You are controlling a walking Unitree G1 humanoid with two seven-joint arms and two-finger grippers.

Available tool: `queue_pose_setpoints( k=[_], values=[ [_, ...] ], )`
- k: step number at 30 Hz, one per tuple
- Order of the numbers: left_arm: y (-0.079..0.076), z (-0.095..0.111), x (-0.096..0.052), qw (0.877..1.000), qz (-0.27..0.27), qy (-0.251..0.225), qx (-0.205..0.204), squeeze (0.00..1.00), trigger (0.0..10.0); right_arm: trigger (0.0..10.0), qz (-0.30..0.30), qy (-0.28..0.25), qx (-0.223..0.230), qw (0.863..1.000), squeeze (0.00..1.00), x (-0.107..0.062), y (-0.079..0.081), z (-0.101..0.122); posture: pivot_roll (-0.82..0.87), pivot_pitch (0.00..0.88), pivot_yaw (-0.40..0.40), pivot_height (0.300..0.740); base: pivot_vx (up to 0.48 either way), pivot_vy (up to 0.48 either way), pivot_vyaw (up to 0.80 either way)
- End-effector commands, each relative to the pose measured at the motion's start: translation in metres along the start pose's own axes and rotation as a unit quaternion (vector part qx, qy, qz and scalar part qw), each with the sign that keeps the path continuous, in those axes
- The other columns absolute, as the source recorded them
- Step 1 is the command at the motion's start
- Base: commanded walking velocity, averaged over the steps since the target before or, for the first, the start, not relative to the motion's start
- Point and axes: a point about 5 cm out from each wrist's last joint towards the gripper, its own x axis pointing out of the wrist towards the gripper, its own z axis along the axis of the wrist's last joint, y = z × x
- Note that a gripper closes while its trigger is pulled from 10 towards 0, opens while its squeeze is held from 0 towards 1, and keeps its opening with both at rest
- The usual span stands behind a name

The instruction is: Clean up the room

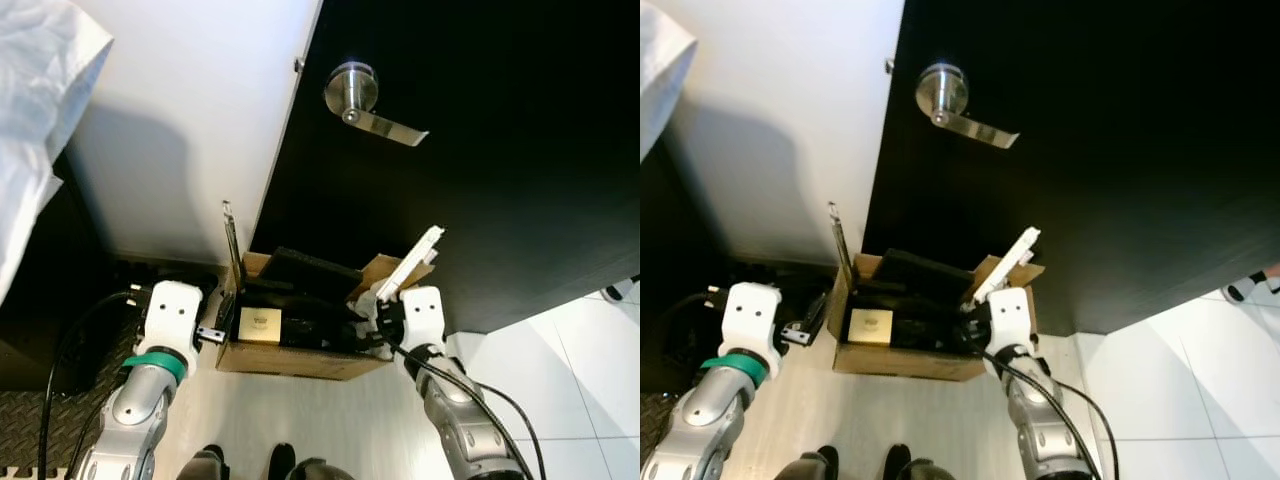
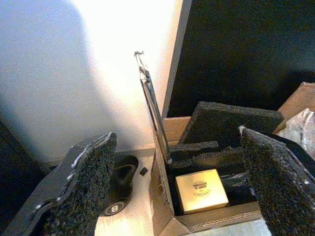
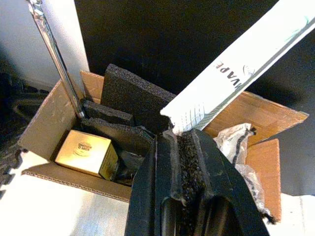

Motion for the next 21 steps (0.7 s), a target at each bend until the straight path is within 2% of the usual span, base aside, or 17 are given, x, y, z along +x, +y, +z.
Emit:
queue_pose_setpoints(
  k=[1,3,8,12,21],
  values=[
    [-0.0075,-0.0028,-0.0019,1.000,-0.016,0.002,-0.008,0.00,10.0,10.0,-0.010,0.014,-0.011,1.000,0.00,-0.0059,-0.0076,-0.0079,0.06,0.167,-0.211,0.740,0.000,0.000,0.00],
    [-0.0075,-0.0028,-0.0019,1.000,-0.016,0.002,-0.008,0.00,10.0,10.0,-0.010,0.014,-0.011,1.000,0.00,-0.0059,-0.0076,-0.0079,0.06,0.167,-0.211,0.740,0.000,0.000,0.00],
    [-0.0078,-0.0024,-0.0032,1.000,-0.018,-0.001,-0.009,0.00,10.0,10.0,-0.010,0.014,-0.012,1.000,0.00,-0.0061,-0.0071,-0.0082,0.06,0.167,-0.211,0.740,0.099,0.000,0.80],
    [-0.0085,-0.0022,-0.0034,1.000,-0.018,-0.002,-0.011,0.00,10.0,10.0,-0.016,0.012,0.004,1.000,0.00,-0.0061,-0.0081,-0.0084,0.06,0.157,-0.215,0.740,0.247,0.000,0.00],
    [-0.0104,-0.0022,-0.0035,1.000,-0.022,-0.004,-0.014,0.00,10.0,10.0,-0.018,0.015,0.005,1.000,0.00,-0.0057,-0.0101,-0.0092,0.06,0.157,-0.215,0.740,0.247,0.000,0.00]
  ],
)
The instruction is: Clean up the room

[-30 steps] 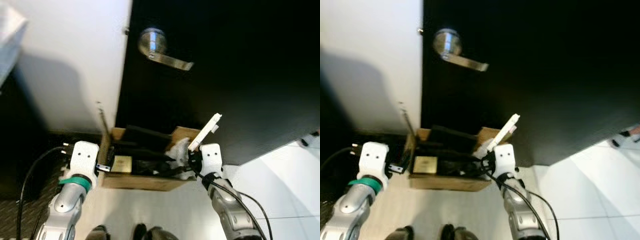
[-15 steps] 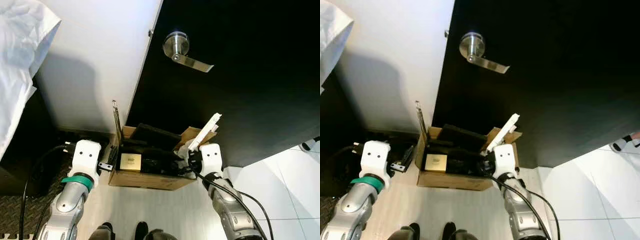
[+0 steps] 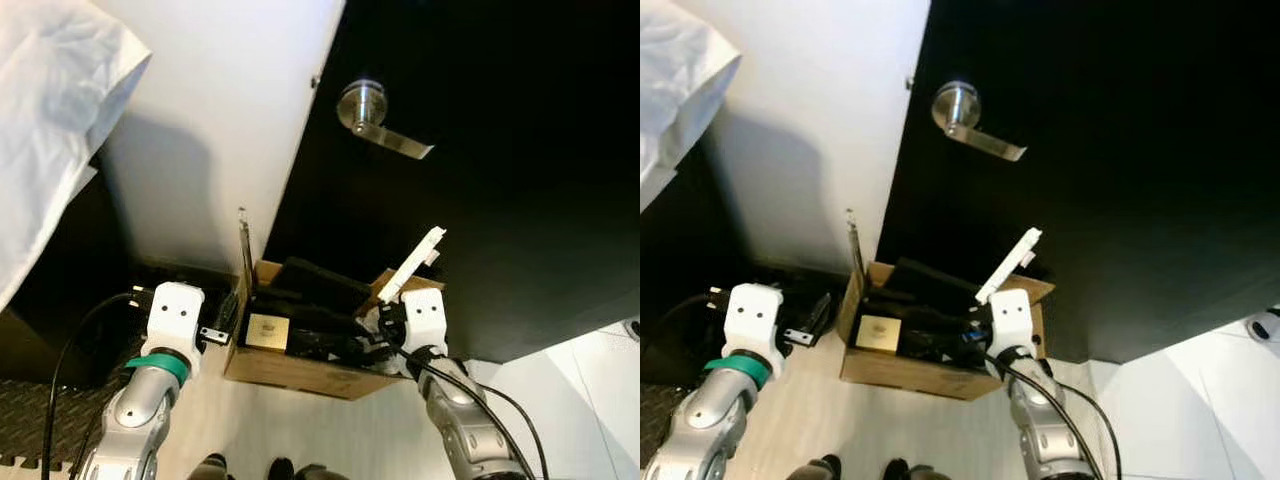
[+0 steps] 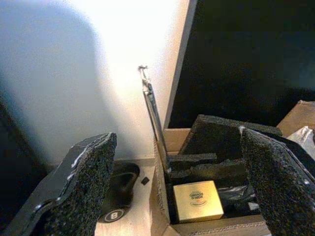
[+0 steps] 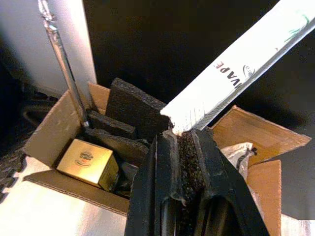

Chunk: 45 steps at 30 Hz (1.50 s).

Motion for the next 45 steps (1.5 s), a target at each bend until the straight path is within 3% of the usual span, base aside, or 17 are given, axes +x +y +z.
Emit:
queue_pose_setpoints(
  k=[1,28,40,45],
  values=[
    [-0.0061,-0.0017,-0.0022,1.000,-0.012,0.000,-0.005,0.00,10.0,10.0,-0.014,0.016,0.002,1.000,0.00,-0.0043,-0.0080,-0.0082,0.06,0.157,-0.215,0.740,0.247,0.000,0.00],
    [-0.0062,-0.0010,-0.0019,1.000,-0.015,-0.003,-0.010,0.00,10.0,10.0,-0.011,0.016,-0.009,1.000,0.00,-0.0036,-0.0082,-0.0069,0.05,0.166,-0.220,0.740,0.299,0.000,0.00],
    [-0.0055,-0.0025,-0.0021,1.000,-0.011,-0.003,-0.009,0.00,10.0,10.0,-0.012,0.017,-0.011,1.000,0.00,-0.0029,-0.0090,-0.0065,0.05,0.169,-0.224,0.740,0.000,0.000,0.00],
    [-0.0073,-0.0023,-0.0017,1.000,-0.024,-0.007,-0.006,0.00,10.0,10.0,-0.025,0.022,-0.016,0.999,0.00,0.0000,-0.0175,-0.0074,0.05,0.169,-0.224,0.740,0.000,0.000,0.00]
  ],
)
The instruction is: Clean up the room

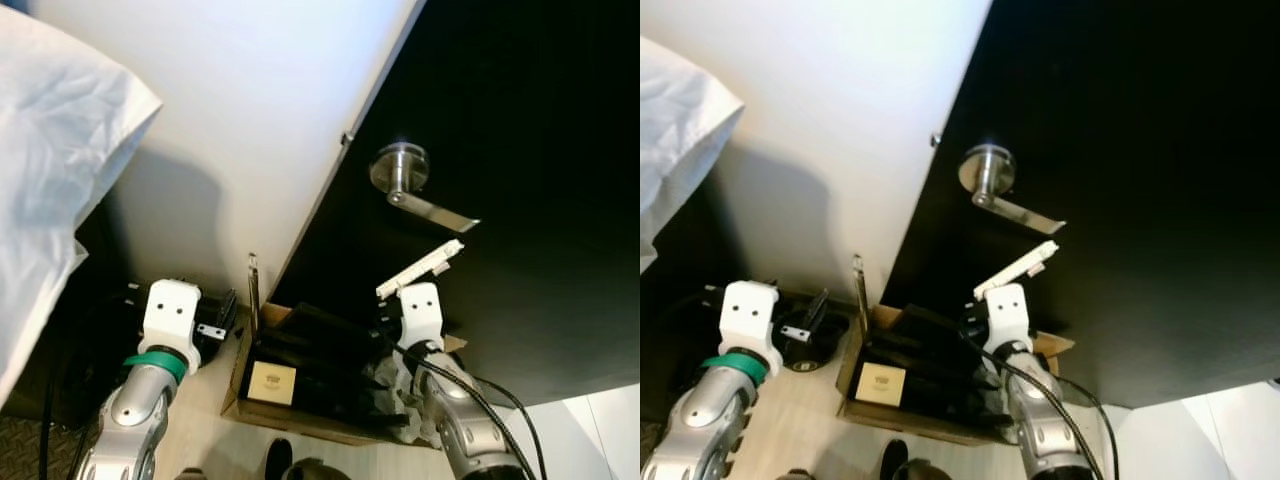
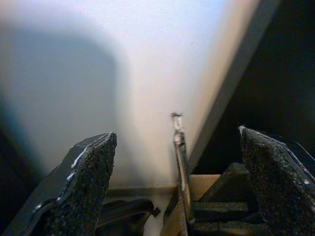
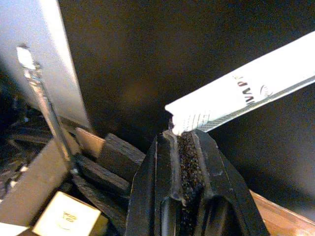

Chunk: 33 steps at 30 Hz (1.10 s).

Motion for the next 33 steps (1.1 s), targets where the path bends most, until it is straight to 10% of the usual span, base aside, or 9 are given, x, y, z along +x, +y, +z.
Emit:
queue_pose_setpoints(
  k=[1,22,23,24,25,29,30,33],
  values=[
    [-0.009,-0.006,-0.001,1.000,-0.025,0.009,0.000,0.00,10.0,10.0,-0.029,0.025,-0.004,0.999,0.00,-0.004,-0.017,-0.012,0.05,0.171,-0.226,0.740,0.000,0.000,0.00],
    [-0.015,-0.008,-0.003,0.999,-0.042,0.017,0.008,0.00,10.0,10.0,-0.032,0.128,-0.030,0.991,0.00,-0.017,-0.036,-0.050,0.05,0.181,-0.220,0.740,0.000,0.000,0.00],
    [-0.016,-0.008,-0.003,0.999,-0.042,0.016,0.007,0.00,10.0,10.0,-0.034,0.125,-0.024,0.991,0.75,-0.016,-0.037,-0.050,0.05,0.181,-0.220,0.740,0.000,0.000,0.00],
    [-0.016,-0.008,-0.003,0.999,-0.042,0.016,0.007,0.00,10.0,10.0,-0.034,0.125,-0.024,0.991,0.75,-0.016,-0.037,-0.050,0.05,0.181,-0.220,0.740,0.000,0.000,0.00],
    [-0.016,-0.008,-0.003,0.999,-0.042,0.016,0.007,0.00,10.0,10.0,-0.039,0.121,-0.023,0.992,1.00,-0.015,-0.040,-0.048,0.05,0.181,-0.220,0.740,0.000,0.000,0.00],
    [-0.016,-0.008,-0.003,0.999,-0.042,0.016,0.006,0.00,10.0,10.0,-0.047,0.121,-0.029,0.991,1.00,-0.014,-0.043,-0.047,0.05,0.181,-0.220,0.740,0.000,0.000,0.00],
    [-0.016,-0.008,-0.003,0.999,-0.041,0.016,0.006,0.00,10.0,10.0,-0.048,0.122,-0.032,0.991,0.17,-0.014,-0.043,-0.047,0.05,0.181,-0.220,0.740,0.000,0.000,0.00],
    [-0.017,-0.008,-0.003,0.999,-0.042,0.016,0.005,0.00,10.0,10.0,-0.047,0.123,-0.035,0.991,0.00,-0.014,-0.043,-0.047,0.05,0.181,-0.220,0.740,0.000,0.000,0.00]
  ],
)
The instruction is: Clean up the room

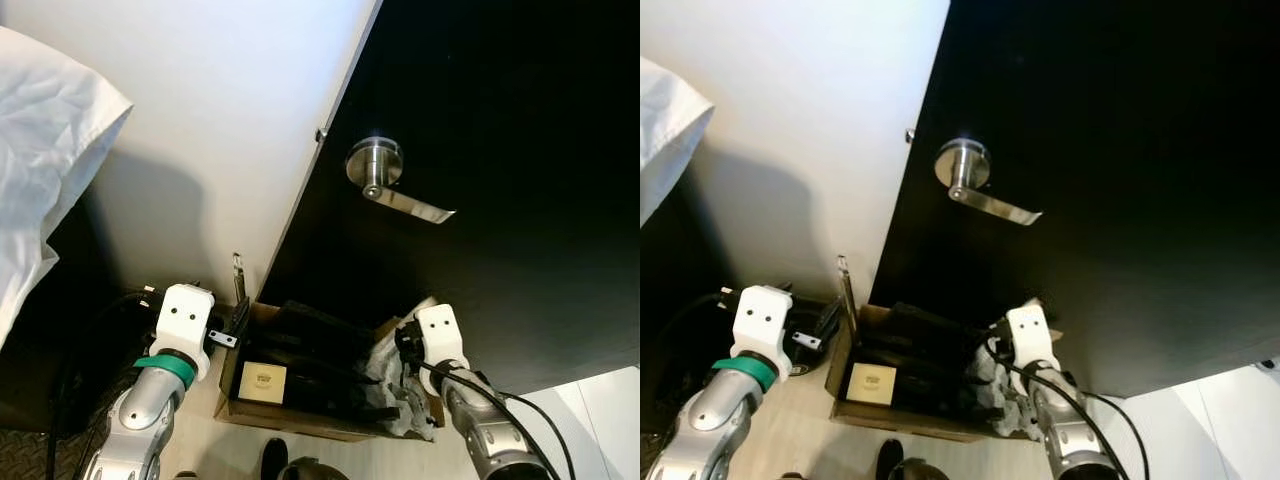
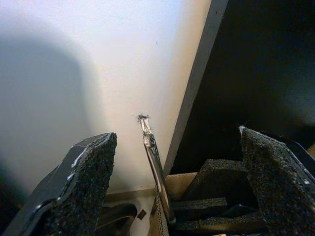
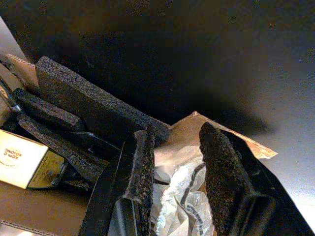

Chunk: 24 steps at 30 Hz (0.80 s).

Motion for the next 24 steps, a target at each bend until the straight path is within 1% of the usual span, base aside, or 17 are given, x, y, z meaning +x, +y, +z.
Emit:
queue_pose_setpoints(
  k=[1,4,5,9,10,12,13,14,15,16,19,20,21,22,24],
  values=[
    [-0.008,-0.005,-0.002,1.000,-0.013,0.011,-0.003,0.00,10.0,10.0,-0.018,0.019,0.002,1.000,0.00,-0.004,-0.010,-0.011,0.05,0.181,-0.220,0.740,0.000,0.000,0.00],
    [-0.009,-0.005,-0.002,1.000,-0.013,0.011,-0.003,0.00,10.0,10.0,-0.014,0.021,0.002,1.000,0.00,-0.003,-0.009,-0.012,0.05,0.174,-0.224,0.740,0.000,0.000,0.00],
    [-0.009,-0.004,-0.002,1.000,-0.013,0.011,-0.003,0.00,10.0,10.0,-0.009,0.020,0.008,1.000,1.00,-0.003,-0.009,-0.011,0.05,0.174,-0.224,0.740,0.000,0.000,0.00],
    [-0.008,-0.004,-0.002,1.000,-0.013,0.010,-0.003,0.00,10.0,10.0,-0.002,0.017,0.013,1.000,1.00,-0.004,-0.007,-0.010,0.05,0.168,-0.226,0.740,0.000,0.000,0.00],
    [-0.008,-0.004,-0.002,1.000,-0.012,0.011,-0.002,0.00,10.0,10.0,-0.002,0.016,0.013,1.000,0.09,-0.004,-0.006,-0.010,0.06,0.158,-0.229,0.740,0.000,0.000,0.00],
    [-0.008,-0.005,-0.003,1.000,-0.012,0.011,-0.002,0.00,10.0,10.0,-0.002,0.016,0.011,1.000,0.09,-0.003,-0.006,-0.009,0.06,0.154,-0.231,0.740,0.000,0.000,0.00],
    [-0.007,-0.006,-0.003,1.000,-0.006,0.013,-0.003,0.00,10.0,10.0,-0.003,0.015,0.011,1.000,0.00,-0.003,-0.006,-0.008,0.06,0.144,-0.233,0.740,0.000,0.000,0.00],
    [-0.006,-0.007,-0.003,1.000,0.002,0.016,-0.007,0.00,10.0,10.0,-0.004,0.015,0.010,1.000,0.00,-0.003,-0.006,-0.008,0.06,0.136,-0.233,0.740,0.000,0.000,0.00],
    [-0.005,-0.009,-0.003,1.000,0.012,0.020,-0.008,0.00,10.0,10.0,-0.001,0.011,0.018,1.000,0.29,-0.003,-0.004,-0.007,0.07,0.128,-0.233,0.740,0.000,0.000,0.00],
    [-0.002,-0.011,-0.003,0.999,0.025,0.023,-0.010,0.00,10.0,10.0,0.001,0.009,0.021,1.000,1.00,-0.003,-0.002,-0.006,0.07,0.119,-0.231,0.740,0.000,0.000,0.00],
    [0.001,-0.013,-0.001,0.999,0.040,0.027,-0.016,0.00,10.0,10.0,0.006,0.005,0.020,1.000,1.00,-0.002,0.002,-0.004,0.07,0.102,-0.219,0.740,0.000,0.000,0.00],
    [0.003,-0.013,-0.001,0.998,0.045,0.027,-0.016,0.00,10.0,10.0,-0.002,0.003,0.009,1.000,1.00,-0.002,0.002,-0.002,0.08,0.092,-0.217,0.740,0.000,0.000,0.00],
    [0.003,-0.014,0.000,0.998,0.047,0.027,-0.016,0.00,10.0,10.0,-0.007,0.000,0.007,1.000,0.71,-0.001,0.002,-0.001,0.08,0.085,-0.214,0.740,0.000,0.000,0.00],
    [0.005,-0.015,0.001,0.998,0.053,0.028,-0.018,0.00,10.0,10.0,-0.013,-0.004,0.007,1.000,0.00,-0.001,0.002,0.001,0.09,0.067,-0.201,0.740,0.000,0.000,0.00],
    [0.005,-0.016,0.001,0.998,0.057,0.029,-0.019,0.00,10.0,10.0,-0.016,-0.006,0.009,1.000,0.00,-0.001,0.002,0.002,0.09,0.067,-0.201,0.740,0.000,0.000,0.00]
  ],
)
